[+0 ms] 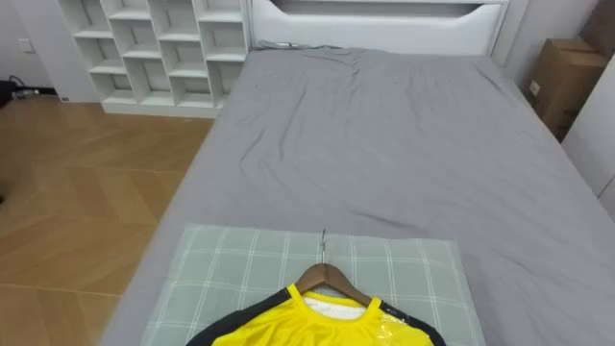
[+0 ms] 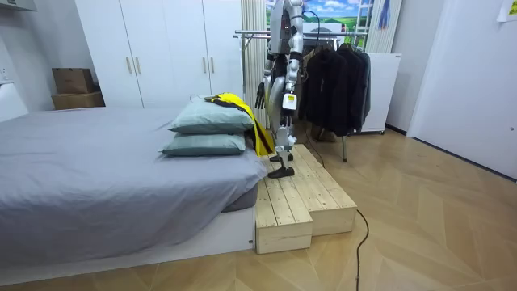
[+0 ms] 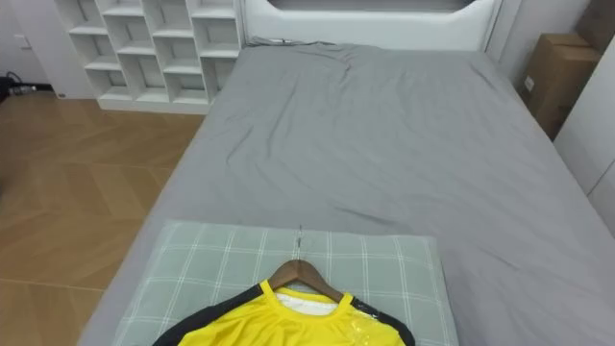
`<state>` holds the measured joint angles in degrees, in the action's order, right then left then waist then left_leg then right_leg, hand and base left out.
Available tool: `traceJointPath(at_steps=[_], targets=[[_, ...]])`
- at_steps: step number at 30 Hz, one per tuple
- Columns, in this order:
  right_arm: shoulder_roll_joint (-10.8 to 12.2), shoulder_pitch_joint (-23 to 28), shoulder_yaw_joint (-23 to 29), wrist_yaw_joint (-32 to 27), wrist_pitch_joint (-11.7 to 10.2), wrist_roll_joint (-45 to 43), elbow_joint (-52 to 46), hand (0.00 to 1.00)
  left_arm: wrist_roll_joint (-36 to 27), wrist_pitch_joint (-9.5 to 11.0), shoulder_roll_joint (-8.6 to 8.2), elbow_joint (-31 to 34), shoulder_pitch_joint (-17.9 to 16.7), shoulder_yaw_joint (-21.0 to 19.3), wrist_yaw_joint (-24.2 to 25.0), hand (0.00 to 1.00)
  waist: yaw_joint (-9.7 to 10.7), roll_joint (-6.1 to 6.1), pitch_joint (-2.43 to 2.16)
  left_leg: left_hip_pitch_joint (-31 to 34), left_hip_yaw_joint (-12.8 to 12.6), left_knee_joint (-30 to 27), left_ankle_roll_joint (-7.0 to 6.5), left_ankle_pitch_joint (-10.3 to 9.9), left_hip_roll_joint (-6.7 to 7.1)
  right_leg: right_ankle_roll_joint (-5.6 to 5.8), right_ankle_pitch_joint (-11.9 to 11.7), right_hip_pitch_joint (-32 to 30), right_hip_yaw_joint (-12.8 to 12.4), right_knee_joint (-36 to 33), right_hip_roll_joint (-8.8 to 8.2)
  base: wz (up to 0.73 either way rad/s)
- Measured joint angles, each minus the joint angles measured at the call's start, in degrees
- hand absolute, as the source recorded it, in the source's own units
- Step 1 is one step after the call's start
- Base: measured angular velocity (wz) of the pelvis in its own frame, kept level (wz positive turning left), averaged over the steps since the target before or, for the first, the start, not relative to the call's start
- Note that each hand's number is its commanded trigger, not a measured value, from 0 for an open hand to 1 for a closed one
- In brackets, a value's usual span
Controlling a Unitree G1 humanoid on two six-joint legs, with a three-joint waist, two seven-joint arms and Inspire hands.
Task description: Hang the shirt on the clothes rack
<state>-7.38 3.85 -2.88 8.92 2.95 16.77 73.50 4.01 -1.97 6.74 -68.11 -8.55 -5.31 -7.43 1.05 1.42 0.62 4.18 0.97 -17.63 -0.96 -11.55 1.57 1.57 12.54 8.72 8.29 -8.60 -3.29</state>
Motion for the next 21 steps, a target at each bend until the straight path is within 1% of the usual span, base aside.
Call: traceJointPath(at_steps=[3,9,12,14,21], targets=[[0.0,-0.2,-0.2,0.1,-0.6,-0.1,0.2,0.0,0.0,0.4,0.02,0.0,0.0,0.0,0.0,0.0,0.2,-0.02,-0.01,0.0,-0.4,0.0,-0.01,0.0,-0.06,0.0,0.0,-0.3,-0.4,0.0,-0.01,-0.07],[0.0,-0.1,-0.1,0.5,-1.2,-0.1,0.3,0.0,0.0,2.2,0.07,-0.1,-0.1,0.0,0.0,0.0,0.2,0.05,0.0,0.1,-0.4,0.1,-0.02,0.0,-0.05,-0.01,0.0,-0.5,-0.5,-0.1,-0.02,0.0],[0.0,0.1,0.3,0.5,-1.6,-0.1,0.3,0.0,0.0,2.4,0.01,-0.1,0.0,0.0,-0.9,0.0,0.3,0.25,0.01,0.2,-0.4,0.1,-0.02,0.0,-0.05,-0.01,0.0,-0.5,-0.5,0.0,-0.02,0.0],[0.1,0.1,0.2,0.5,-1.7,-0.1,0.3,0.0,0.0,2.5,0.01,0.0,0.1,0.0,-1.0,0.0,0.3,0.77,-0.12,0.2,-0.5,0.2,-0.02,0.0,0.03,-0.01,0.0,-0.6,-0.6,0.0,-0.11,0.0],[0.3,0.1,0.2,0.3,-1.7,-0.1,0.3,0.0,-0.1,2.6,0.26,0.0,0.2,-0.1,-1.4,0.0,0.4,1.32,-0.36,0.2,-0.9,0.2,-0.06,0.0,0.13,-0.01,0.0,-0.5,-1.1,0.8,-0.21,-0.03]])
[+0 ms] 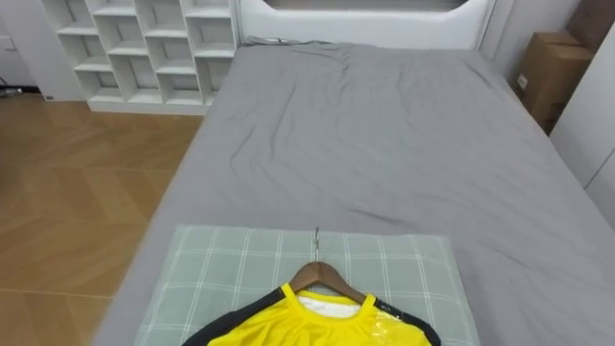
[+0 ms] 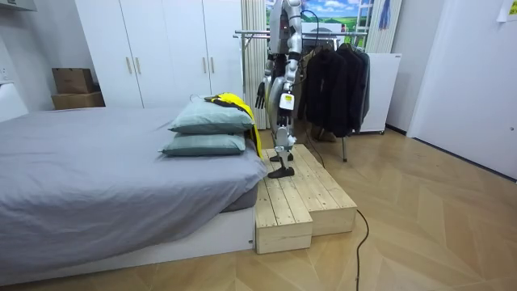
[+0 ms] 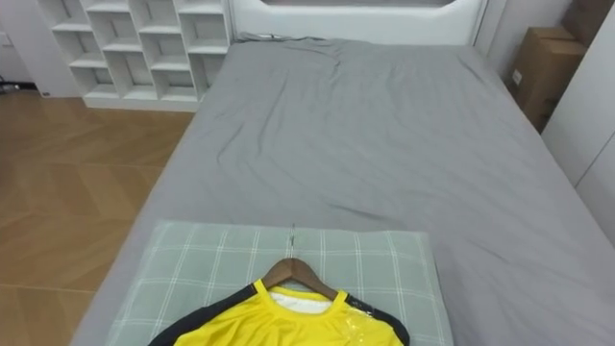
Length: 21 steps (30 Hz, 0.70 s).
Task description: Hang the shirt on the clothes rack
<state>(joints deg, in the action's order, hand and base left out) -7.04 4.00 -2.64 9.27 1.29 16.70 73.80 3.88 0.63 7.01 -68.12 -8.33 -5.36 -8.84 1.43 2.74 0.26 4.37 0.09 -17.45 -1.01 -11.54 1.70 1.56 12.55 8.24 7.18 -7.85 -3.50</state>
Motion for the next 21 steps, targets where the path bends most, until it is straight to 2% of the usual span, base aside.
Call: traceJointPath(at_steps=[3,12,21], targets=[[0.0,0.1,0.0,-0.4,0.0,0.0,0.0,0.0,-0.5,0.2,0.0,0.0,0.0,0.0,-0.6,0.0,-0.1,0.05,0.06,0.0,0.0,0.0,0.0,0.0,-0.01,0.0,0.0,0.0,0.0,0.0,0.0,0.0],[-0.1,0.5,0.4,-0.4,-0.4,0.0,0.0,0.0,-8.1,0.6,0.19,-0.6,-1.4,-1.5,-0.7,0.0,-0.3,-0.63,0.08,-1.1,-0.1,0.4,-0.03,-0.1,-0.03,0.01,0.0,0.9,0.2,0.0,0.0,0.0],[-0.5,0.7,1.6,-0.4,0.1,0.0,0.0,0.0,-11.0,0.3,0.5,-0.3,-3.8,-5.9,-4.8,0.0,-0.5,-1.44,0.09,-2.0,-0.1,0.8,-0.02,-0.1,-0.04,0.01,0.0,1.6,0.2,-0.1,-0.01,0.0]])
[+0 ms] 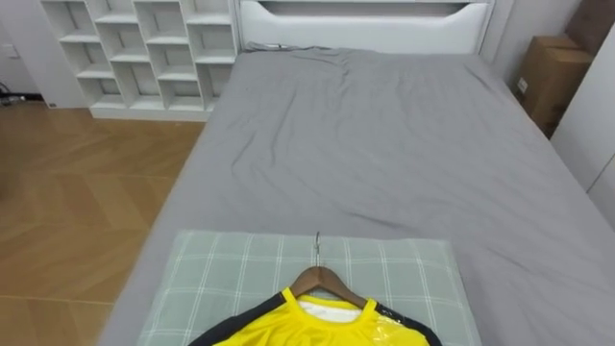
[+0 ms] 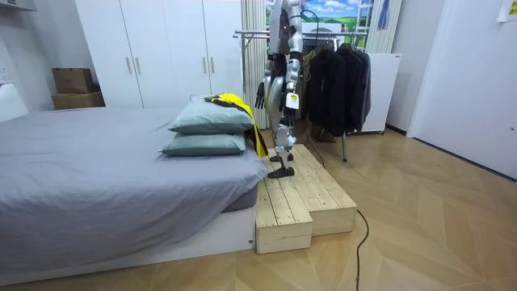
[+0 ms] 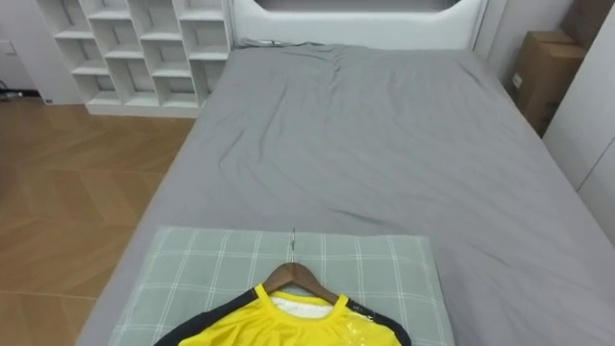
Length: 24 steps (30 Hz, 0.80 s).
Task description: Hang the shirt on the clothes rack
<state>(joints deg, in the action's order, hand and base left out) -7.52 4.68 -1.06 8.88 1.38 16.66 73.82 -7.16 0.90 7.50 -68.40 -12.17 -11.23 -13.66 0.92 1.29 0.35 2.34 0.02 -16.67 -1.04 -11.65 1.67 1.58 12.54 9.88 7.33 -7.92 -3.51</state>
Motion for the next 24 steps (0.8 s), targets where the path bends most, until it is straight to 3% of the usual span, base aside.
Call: traceJointPath(at_steps=[6,12,14,18,21,24], targets=[[-0.1,-0.1,0.3,-0.6,-0.1,-0.8,-0.2,0.0,0.3,0.1,0.62,0.3,-1.6,-2.3,-3.3,0.0,-0.1,-0.21,-0.06,-0.1,0.1,-0.1,0.01,0.0,0.06,0.0,0.0,0.4,0.1,0.2,-0.05,0.01],[-0.9,-0.1,0.5,-0.6,-0.1,-1.2,-0.2,0.0,0.5,0.6,1.04,6.1,-2.1,-3.7,-9.1,0.0,-0.3,-0.37,-0.02,0.2,1.0,-0.1,-0.11,0.1,0.75,0.2,0.3,0.3,0.9,0.3,-0.46,0.06],[-1.4,-0.1,0.6,-0.7,-0.1,-1.3,-0.3,0.0,0.5,2.2,1.16,7.5,-1.9,-3.7,-11.7,0.0,-0.5,-0.79,-0.08,0.2,1.0,0.0,-0.27,0.1,1.0,0.28,0.3,0.3,0.9,0.3,-0.68,0.02],[-1.5,0.0,0.6,-1.6,-0.1,-1.2,-0.3,0.0,1.7,3.2,1.35,9.2,-1.2,-3.2,-15.2,0.0,-0.9,-0.98,-0.15,-0.1,1.0,0.3,-0.31,0.1,1.05,0.31,0.3,0.5,0.8,0.2,-0.71,0.0],[-1.5,0.0,0.6,-2.0,-0.1,-1.3,-0.2,0.0,5.3,3.5,1.36,11.7,-1.0,-3.2,-17.5,0.0,-0.4,-0.85,-0.17,-0.2,1.8,0.4,-0.29,0.2,1.15,0.34,0.3,1.1,2.0,0.1,-0.66,0.15],[-1.6,-0.2,0.6,-2.0,-0.6,-1.6,-0.1,0.0,8.5,5.1,1.4,13.3,-1.0,-3.2,-21.4,0.0,-0.1,-0.89,-0.19,-0.2,2.4,0.4,-0.21,0.2,1.15,0.34,0.3,1.1,2.9,0.2,-0.58,0.1]])
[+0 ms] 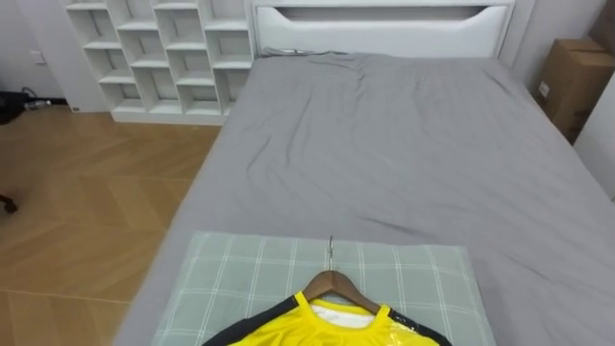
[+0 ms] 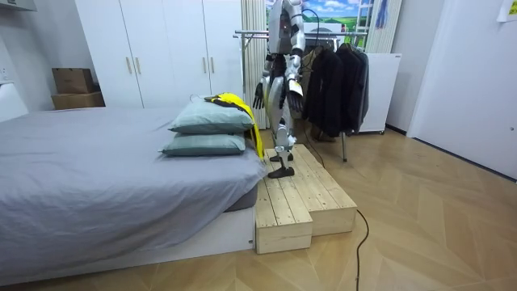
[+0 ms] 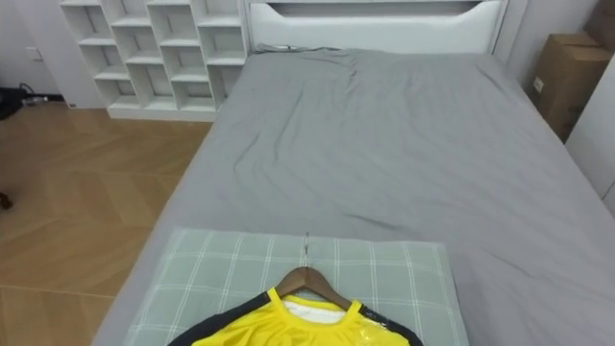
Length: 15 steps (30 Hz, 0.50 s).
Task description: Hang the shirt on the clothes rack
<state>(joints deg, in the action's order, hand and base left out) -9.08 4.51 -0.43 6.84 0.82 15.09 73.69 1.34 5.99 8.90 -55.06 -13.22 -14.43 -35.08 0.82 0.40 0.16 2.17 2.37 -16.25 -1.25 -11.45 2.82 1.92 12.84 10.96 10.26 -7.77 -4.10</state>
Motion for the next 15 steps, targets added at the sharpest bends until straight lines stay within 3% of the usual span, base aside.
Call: traceJointPath(at_steps=[5,9,15], targets=[[-0.2,0.1,0.0,-0.2,-0.6,-1.3,-0.2,0.0,4.4,2.9,0.22,2.9,0.5,0.1,-5.3,0.0,0.3,-0.25,-0.09,0.1,0.4,0.0,0.13,0.1,-0.01,-0.01,0.0,0.1,0.9,0.0,0.07,0.02],[-0.2,0.1,-0.1,0.0,-0.8,-1.7,-0.2,0.0,6.9,3.2,0.85,4.6,1.2,1.7,-6.9,0.0,0.3,-0.27,-0.11,0.2,0.7,-0.1,0.17,0.1,-0.01,-0.01,0.0,0.0,1.0,-0.1,0.15,0.0],[-0.9,0.2,-0.4,0.2,-0.8,-2.0,-0.3,0.0,15.6,3.2,1.1,10.1,1.7,4.8,-10.1,0.0,0.7,-0.7,-0.23,0.2,0.8,-0.4,0.19,0.1,0.02,-0.05,-0.1,0.1,1.0,-0.1,0.18,0.0]])
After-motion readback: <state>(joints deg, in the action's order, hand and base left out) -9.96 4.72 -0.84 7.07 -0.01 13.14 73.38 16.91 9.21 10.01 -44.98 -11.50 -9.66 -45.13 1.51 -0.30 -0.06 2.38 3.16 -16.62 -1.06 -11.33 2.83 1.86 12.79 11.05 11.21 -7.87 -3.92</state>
